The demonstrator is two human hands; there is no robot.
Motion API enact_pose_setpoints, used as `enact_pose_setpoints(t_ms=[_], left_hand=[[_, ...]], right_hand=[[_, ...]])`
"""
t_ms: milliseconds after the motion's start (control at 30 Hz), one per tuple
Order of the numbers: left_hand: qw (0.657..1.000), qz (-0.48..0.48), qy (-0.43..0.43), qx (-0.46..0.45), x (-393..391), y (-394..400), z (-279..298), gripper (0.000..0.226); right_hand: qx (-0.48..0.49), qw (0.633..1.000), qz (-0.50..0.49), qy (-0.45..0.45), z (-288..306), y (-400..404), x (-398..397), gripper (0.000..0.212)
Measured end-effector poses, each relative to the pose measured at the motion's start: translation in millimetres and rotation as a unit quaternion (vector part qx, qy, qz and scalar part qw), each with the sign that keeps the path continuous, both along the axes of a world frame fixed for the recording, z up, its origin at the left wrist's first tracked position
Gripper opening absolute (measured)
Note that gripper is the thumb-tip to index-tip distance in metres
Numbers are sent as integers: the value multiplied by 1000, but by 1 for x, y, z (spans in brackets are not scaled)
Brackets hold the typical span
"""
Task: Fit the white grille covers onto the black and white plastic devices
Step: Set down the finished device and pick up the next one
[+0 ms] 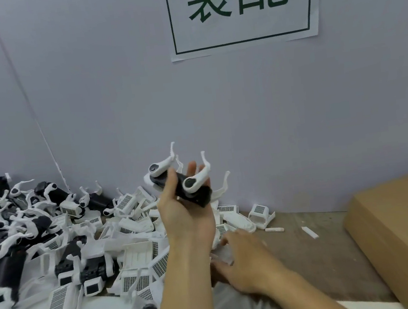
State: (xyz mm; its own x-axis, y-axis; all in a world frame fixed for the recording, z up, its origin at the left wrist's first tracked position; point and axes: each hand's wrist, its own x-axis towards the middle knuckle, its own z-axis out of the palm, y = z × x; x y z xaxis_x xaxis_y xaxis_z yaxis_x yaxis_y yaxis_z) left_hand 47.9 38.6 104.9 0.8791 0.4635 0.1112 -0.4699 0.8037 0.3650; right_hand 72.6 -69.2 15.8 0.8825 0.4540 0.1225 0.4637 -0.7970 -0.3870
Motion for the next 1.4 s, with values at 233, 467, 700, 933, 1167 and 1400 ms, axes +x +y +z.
enact_pose_setpoints(t_ms=[233,467,700,933,1167,1400], left_hand=[[991,-8,89,99,12,-13,-12,9],[938,31,220,267,23,-31,-28,23],[887,9,284,364,35,-58,-61,24],[896,-88,221,376,30,-96,-63,47],[865,-4,175,470,24,-102,-65,22],[864,-12,157,479,20,-100,-65,18]], right_hand=[[14,1000,12,-1,1,-14,-2,19],[236,955,-161,78,-4,-79,8,38],[631,742,-217,64,9,-97,16,34],[514,840,-172,-10,8,-71,2,28],[359,902,-220,-101,7,-77,-4,23],[510,852,-117,24,8,-81,4,22]])
